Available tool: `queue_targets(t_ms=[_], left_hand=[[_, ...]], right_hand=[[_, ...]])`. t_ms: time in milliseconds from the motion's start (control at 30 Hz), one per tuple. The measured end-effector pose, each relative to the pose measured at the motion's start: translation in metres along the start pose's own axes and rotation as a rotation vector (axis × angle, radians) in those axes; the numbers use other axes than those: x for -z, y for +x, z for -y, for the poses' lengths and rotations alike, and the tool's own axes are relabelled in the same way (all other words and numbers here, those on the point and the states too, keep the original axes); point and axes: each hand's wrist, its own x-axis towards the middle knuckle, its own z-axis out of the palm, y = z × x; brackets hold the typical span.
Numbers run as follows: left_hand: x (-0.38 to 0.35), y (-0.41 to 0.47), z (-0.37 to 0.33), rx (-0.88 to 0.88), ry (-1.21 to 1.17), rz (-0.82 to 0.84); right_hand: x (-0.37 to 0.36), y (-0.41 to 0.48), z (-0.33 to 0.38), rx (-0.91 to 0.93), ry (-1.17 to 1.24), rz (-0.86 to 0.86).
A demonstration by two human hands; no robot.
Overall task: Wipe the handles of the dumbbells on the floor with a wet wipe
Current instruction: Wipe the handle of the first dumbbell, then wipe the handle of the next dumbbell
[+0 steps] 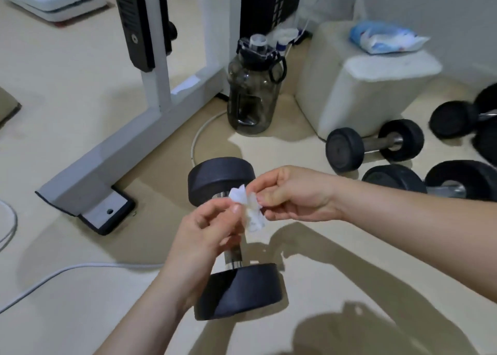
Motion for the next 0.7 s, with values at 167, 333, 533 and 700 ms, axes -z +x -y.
queue_targets(t_ms=[167,333,533,700], left_hand=[[-0.042,0.021,-0.023,0.098,-0.177,0.135],[-0.087,0.018,-0.049,0.092,0.053,0.435],[-0.137,0.016,-0.067,-0.044,0.295,0.384],[-0.18,0.009,-0.079,-0.151,0.543,0.317]], right_hand=[[0.026,-0.055,0.023,0.064,-0.088,-0.289],[0.043,-0.112,0.027,0.097,-0.202,-0.427],[0.078,-0.156,0.005,0.209,-0.136,-0.447],[0.122,-0.196,-0.015,0.307,0.103,-0.378]])
